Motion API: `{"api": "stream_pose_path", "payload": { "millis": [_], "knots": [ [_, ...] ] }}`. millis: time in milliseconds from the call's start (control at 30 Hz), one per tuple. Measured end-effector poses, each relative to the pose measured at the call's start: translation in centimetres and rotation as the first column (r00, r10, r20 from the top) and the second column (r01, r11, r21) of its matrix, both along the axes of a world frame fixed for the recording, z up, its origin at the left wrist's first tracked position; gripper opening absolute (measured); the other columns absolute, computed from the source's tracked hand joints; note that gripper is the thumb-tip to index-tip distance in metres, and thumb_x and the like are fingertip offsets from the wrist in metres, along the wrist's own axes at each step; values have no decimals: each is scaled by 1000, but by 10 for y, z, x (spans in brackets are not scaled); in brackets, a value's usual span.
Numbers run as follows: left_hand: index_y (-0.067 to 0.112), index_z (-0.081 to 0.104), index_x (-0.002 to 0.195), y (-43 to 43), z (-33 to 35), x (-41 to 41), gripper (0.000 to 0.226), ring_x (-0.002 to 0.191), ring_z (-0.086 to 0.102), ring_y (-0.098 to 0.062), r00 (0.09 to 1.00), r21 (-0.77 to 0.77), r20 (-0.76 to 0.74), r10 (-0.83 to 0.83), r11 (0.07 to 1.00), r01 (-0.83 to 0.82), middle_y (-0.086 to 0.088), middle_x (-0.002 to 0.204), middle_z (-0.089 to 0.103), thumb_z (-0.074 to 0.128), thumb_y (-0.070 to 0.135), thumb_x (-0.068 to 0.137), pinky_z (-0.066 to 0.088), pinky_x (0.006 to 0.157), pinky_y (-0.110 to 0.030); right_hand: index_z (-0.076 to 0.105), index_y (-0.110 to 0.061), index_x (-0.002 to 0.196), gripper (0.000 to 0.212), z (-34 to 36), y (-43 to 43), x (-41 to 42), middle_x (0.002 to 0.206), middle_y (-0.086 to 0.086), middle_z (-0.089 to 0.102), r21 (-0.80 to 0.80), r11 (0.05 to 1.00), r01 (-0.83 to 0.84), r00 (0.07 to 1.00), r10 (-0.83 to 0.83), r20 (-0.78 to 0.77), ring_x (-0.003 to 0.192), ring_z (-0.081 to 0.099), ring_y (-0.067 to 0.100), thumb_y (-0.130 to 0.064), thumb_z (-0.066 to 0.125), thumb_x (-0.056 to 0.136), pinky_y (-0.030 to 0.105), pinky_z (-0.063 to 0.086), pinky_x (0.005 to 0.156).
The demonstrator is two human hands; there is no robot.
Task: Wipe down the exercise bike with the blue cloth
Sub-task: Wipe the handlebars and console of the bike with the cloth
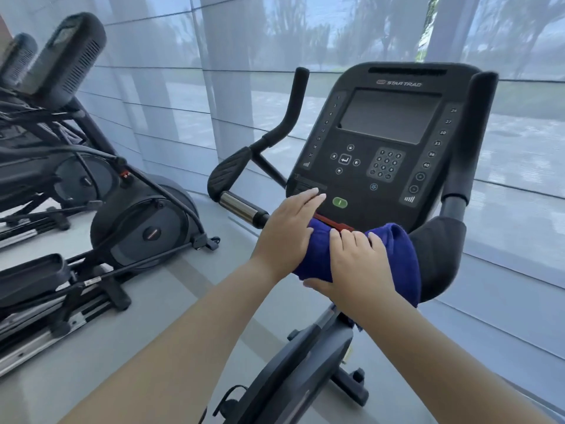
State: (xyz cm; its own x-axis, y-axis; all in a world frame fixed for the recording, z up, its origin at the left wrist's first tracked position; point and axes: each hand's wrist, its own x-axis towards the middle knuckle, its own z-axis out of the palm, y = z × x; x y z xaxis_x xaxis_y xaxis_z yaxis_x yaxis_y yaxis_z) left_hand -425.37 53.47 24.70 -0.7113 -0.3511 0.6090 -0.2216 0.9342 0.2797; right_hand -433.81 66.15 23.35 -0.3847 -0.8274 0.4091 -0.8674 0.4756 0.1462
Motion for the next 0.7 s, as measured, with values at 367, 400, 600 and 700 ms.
{"api": "stream_pose_path", "payload": {
  "millis": [367,400,600,700],
  "knots": [
    [14,34,143,-21,-20,19,62,132,35,-17,917,-101,371,-150,975,200,-1,145,40,48,32,85,24,116,-31,35,-15,141,102,14,23,-4,147,4,37,206,971,117,992,-123,17,143,19,30,-84,49,67,55,8,114],
    [13,35,143,-22,-22,18,62,131,35,-18,918,-103,364,-158,973,208,-2,145,41,49,31,85,25,115,-32,44,-14,134,98,12,23,-3,139,6,46,194,975,111,993,-118,24,138,30,32,-80,58,64,57,15,112],
    [6,40,138,-55,-25,29,60,128,41,-23,932,-186,336,-137,960,208,-8,140,47,32,31,85,18,116,-31,59,-5,83,55,-14,-19,12,68,8,55,-107,994,29,999,-31,-22,58,51,27,-47,84,58,35,42,55],
    [9,36,142,-82,-27,39,52,132,39,-22,941,-189,325,-93,969,161,-7,144,43,44,17,91,16,116,-29,59,-5,100,63,-14,-51,23,82,9,59,-73,994,81,995,-84,-46,69,55,27,-51,81,63,35,44,57]
  ]
}}
